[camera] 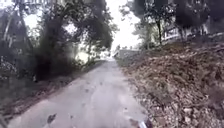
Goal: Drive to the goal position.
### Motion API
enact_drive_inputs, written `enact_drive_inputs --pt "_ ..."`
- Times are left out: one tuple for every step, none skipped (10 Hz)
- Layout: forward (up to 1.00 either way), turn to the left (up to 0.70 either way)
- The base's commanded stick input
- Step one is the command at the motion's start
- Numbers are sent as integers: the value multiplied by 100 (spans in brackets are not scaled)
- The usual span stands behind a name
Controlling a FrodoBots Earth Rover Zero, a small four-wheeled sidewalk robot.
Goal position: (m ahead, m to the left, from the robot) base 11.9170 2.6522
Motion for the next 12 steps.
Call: enact_drive_inputs --pt "50 -41" --pt "50 -24" --pt "50 -8" --pt "50 0" --pt "50 0" --pt "50 0" --pt "50 0" --pt "50 0" --pt "50 0" --pt "50 0" --pt "50 0" --pt "50 0"
